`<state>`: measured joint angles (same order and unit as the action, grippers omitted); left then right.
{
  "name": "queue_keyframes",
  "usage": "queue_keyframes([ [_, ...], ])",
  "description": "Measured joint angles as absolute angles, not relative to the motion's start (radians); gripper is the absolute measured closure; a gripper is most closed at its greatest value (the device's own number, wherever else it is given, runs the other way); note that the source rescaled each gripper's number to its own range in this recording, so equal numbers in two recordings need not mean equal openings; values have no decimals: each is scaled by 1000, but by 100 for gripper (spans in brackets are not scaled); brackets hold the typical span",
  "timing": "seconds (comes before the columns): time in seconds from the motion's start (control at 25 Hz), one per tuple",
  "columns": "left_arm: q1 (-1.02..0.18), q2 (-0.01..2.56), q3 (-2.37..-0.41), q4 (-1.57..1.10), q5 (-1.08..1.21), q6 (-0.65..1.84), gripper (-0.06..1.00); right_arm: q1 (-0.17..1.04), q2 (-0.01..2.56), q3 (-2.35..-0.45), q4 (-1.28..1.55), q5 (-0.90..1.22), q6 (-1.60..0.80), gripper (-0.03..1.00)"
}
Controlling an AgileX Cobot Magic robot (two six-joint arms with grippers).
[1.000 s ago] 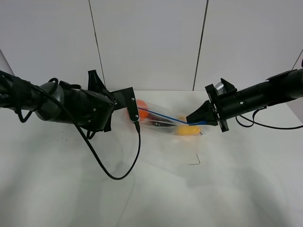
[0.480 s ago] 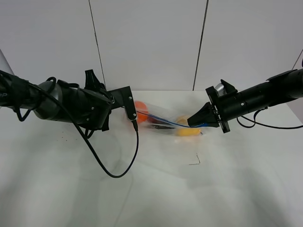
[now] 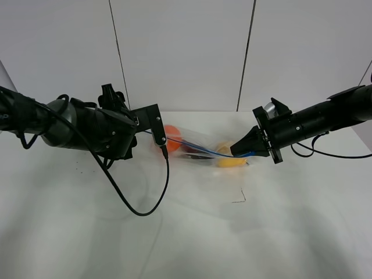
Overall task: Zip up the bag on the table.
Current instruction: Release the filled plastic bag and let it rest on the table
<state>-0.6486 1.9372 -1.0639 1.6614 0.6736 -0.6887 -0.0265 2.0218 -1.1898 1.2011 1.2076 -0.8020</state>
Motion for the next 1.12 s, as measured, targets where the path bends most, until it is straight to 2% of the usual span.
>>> queue_keyframes([
  [0.2,-649,1937,-1064,1642,696,-699,15,-27,2022,-1190,1201,1208,-802,97],
  [0.4,-649,1931,-1064,1599,695,-715,1,-27,2022,-1190,1201,1208,-806,97],
  [0.52,-649,1913,-1064,1579,692,-716,-4,-27,2022,-1190,1200,1208,-807,97],
  [0.84,-649,1873,-1080,1490,700,-715,-6,-27,2022,-1190,1200,1208,-810,97],
  [1.12,-588,1829,-1170,1151,716,-531,-6,-27,2022,-1190,1200,1208,-814,97],
])
